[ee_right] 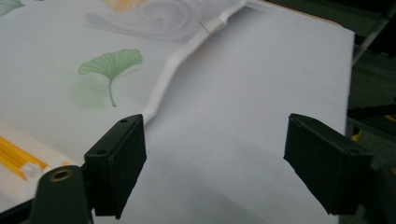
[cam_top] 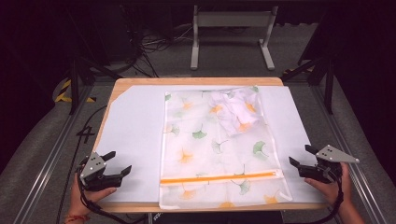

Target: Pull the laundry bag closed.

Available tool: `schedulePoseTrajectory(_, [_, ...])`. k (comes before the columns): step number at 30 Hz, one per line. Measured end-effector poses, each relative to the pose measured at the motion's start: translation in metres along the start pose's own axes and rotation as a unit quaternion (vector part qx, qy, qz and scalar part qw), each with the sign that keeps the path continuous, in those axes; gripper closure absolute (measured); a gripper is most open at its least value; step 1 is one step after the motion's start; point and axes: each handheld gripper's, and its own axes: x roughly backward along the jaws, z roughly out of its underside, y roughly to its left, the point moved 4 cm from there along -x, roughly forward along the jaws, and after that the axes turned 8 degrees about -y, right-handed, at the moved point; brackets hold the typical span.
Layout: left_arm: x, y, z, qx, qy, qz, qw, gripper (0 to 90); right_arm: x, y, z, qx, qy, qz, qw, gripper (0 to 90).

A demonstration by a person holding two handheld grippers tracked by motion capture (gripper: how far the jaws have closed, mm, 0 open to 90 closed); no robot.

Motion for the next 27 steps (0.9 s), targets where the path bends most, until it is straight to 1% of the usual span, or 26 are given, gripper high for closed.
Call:
schedulePoseTrajectory(3, [0.0005, 0.0012, 0.0023, 0.011, -0.006, -0.003, 0.9999, 18.9, 0.0063, -0.0063, 0.0051, -0.019, -0.01, 0.01, 0.9997, 21.5])
schedulePoseTrajectory(4, [0.0011, 0.0014, 0.0028, 0.014, -0.008, -0.008, 0.9998, 18.6, 0.0079, -0.008, 0.007, -0.027, -0.012, 0.014, 0.9995, 21.4])
schedulePoseTrajectory(5, [0.0019, 0.0015, 0.0028, 0.018, -0.011, -0.008, 0.9997, 18.0, 0.0095, -0.0094, 0.0088, -0.03, -0.012, 0.017, 0.9993, 21.1])
schedulePoseTrajectory(8, [0.0038, 0.0015, 0.003, 0.031, -0.02, -0.015, 0.9992, 17.1, 0.0109, -0.0099, 0.0101, -0.022, -0.012, 0.026, 0.9994, 20.8])
schedulePoseTrajectory(11, [0.0027, 0.0017, 0.0043, 0.046, -0.023, -0.024, 0.9984, 14.6, 0.0103, -0.0083, 0.0104, -0.023, -0.014, 0.022, 0.9994, 20.0])
schedulePoseTrajectory(13, [0.0015, 0.0015, 0.0041, 0.048, -0.023, -0.032, 0.998, 12.9, 0.0099, -0.0059, 0.0108, -0.017, -0.012, 0.02, 0.9996, 19.5])
schedulePoseTrajectory(15, [0.0017, 0.0014, 0.0049, 0.051, -0.021, -0.035, 0.9978, 11.8, 0.0092, -0.0032, 0.0107, -0.009, -0.007, 0.019, 0.9997, 18.8])
schedulePoseTrajectory(18, [0.0029, 0.001, 0.0048, 0.051, -0.026, -0.037, 0.9977, 11.0, 0.0096, -0.0007, 0.0091, -0.001, -0.01, 0.027, 0.9996, 15.8])
schedulePoseTrajectory(21, [0.0025, 0.0026, 0.0053, 0.055, -0.022, -0.039, 0.9975, 10.5, 0.0093, -0.0001, 0.0081, 0.001, -0.011, 0.032, 0.9994, 14.3])
schedulePoseTrajectory(22, [0.0023, 0.0024, 0.0053, 0.059, -0.023, -0.039, 0.9972, 10.4, 0.0089, -0.0002, 0.0084, 0.001, -0.01, 0.033, 0.9994, 14.0])
schedulePoseTrajectory(24, [0.0023, 0.0026, 0.0054, 0.059, -0.022, -0.041, 0.9972, 10.2, 0.0079, -0.0005, 0.0091, 0.0, -0.009, 0.032, 0.9994, 14.0])
schedulePoseTrajectory(26, [0.0026, 0.0024, 0.0052, 0.054, -0.021, -0.04, 0.9975, 10.2, 0.0072, -0.0007, 0.0098, 0.001, -0.007, 0.033, 0.9994, 13.8])
schedulePoseTrajectory(27, [0.0024, 0.0018, 0.005, 0.058, -0.023, -0.038, 0.9973, 10.2, 0.0072, -0.0008, 0.0099, 0.0, -0.008, 0.032, 0.9994, 13.7])
